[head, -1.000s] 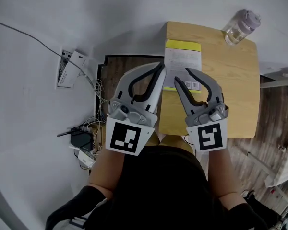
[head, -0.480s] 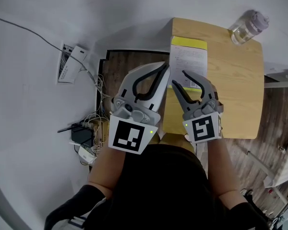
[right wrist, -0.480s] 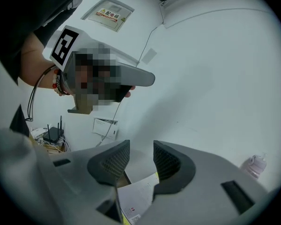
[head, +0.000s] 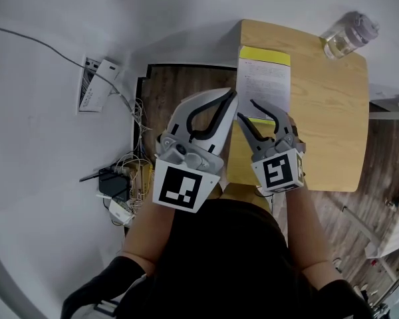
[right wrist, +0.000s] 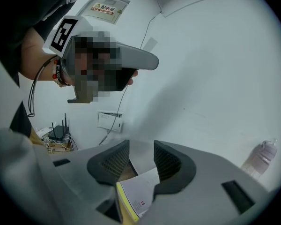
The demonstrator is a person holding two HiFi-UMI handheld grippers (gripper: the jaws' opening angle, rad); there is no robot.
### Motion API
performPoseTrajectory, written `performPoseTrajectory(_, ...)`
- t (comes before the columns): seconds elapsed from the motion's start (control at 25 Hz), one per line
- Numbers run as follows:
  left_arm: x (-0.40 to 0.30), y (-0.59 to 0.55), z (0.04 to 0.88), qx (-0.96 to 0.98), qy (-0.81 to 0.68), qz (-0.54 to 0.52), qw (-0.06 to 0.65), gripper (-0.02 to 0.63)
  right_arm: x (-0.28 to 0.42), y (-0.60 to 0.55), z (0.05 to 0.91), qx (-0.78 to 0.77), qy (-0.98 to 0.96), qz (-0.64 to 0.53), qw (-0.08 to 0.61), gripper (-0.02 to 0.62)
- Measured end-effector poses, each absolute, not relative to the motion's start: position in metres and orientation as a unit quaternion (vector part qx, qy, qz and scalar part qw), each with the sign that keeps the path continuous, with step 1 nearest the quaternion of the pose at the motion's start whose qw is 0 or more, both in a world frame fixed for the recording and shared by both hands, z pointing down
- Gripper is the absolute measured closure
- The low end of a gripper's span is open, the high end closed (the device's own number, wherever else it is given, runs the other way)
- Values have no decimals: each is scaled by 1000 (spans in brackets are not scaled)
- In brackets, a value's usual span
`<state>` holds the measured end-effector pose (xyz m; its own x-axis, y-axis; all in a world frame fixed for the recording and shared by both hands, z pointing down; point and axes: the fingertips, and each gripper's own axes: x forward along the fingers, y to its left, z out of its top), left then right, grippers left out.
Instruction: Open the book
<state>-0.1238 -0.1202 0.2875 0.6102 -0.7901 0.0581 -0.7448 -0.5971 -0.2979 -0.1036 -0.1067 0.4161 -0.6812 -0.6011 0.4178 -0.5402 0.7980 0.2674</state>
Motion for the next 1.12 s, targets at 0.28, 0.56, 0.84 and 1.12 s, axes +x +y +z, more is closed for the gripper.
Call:
performPoseTrajectory(0.28, -124, -120, 301, -891, 427, -101, 114, 595, -106, -104, 446, 300, -914, -43, 268, 416)
performPoseTrajectory(0.56, -128, -124, 311, -893, 426, -106, 104, 596, -111, -99, 482, 284, -912, -15, 294, 410)
performPoseTrajectory(0.84, -130, -125, 321, -895, 423, -109, 92, 595, -113, -96, 512, 276, -907, 9, 318, 410)
performPoseTrajectory(1.12, -132, -127, 326, -897, 422, -106, 81, 595, -115, -94, 540, 269, -901, 33, 339, 410)
